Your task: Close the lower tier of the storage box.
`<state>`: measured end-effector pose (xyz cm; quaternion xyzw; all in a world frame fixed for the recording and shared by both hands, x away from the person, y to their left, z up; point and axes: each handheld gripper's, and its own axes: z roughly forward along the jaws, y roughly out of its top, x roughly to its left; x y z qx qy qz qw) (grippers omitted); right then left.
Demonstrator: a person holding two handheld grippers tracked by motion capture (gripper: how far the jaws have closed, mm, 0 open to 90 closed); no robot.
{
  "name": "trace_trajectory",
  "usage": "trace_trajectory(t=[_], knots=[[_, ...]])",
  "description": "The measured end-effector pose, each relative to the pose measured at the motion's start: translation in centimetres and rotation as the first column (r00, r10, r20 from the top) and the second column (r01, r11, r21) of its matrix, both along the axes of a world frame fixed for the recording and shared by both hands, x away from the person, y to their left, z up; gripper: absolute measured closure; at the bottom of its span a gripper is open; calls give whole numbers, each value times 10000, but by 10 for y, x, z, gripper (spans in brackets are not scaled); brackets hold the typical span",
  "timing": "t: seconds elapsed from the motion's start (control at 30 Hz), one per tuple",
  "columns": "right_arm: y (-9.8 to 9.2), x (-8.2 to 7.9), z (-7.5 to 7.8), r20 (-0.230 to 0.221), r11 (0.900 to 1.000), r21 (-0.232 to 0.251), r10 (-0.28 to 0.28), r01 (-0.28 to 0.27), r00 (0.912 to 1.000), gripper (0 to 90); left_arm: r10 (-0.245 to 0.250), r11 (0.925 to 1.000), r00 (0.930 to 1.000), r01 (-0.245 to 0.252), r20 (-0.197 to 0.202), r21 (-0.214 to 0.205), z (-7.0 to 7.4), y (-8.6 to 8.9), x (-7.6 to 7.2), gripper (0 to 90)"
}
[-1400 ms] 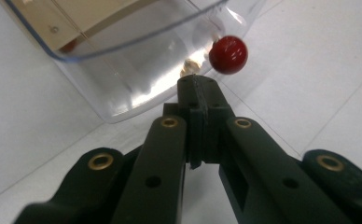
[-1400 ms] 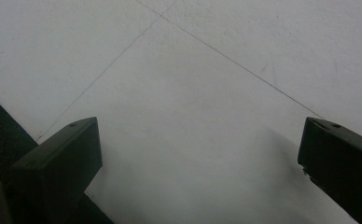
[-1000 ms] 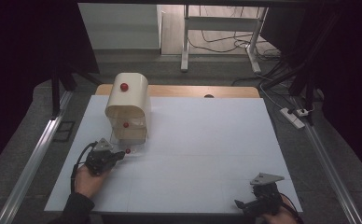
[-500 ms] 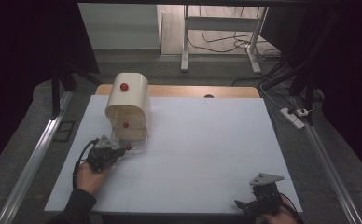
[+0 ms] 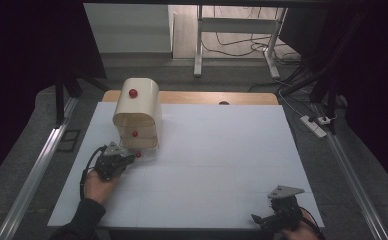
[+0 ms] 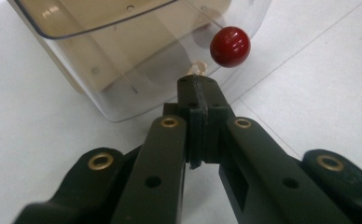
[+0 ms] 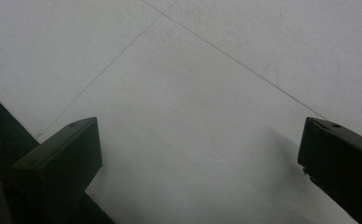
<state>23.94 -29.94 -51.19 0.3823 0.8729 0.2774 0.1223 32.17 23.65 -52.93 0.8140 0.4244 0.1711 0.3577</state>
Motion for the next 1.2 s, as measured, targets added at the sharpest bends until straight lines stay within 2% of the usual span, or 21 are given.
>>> trace_trajectory(t=[0.7,0.77,0.9,1.2], knots=[[0,0,0,-6,10000,-28,16,-16,10000,0,330,9995,9993,-330,153,-10,-2,-2,20,886],[0,0,0,-8,10000,-30,17,-17,10000,0,242,9997,9997,-242,103,-35,-3,-2,22,886],[0,0,0,-5,10000,-55,20,-20,10000,0,188,9998,9998,-189,65,112,-3,-5,22,886],[0,-1,0,11,10000,-39,22,-22,10000,0,227,9997,9997,-226,-70,47,-4,-4,21,853]])
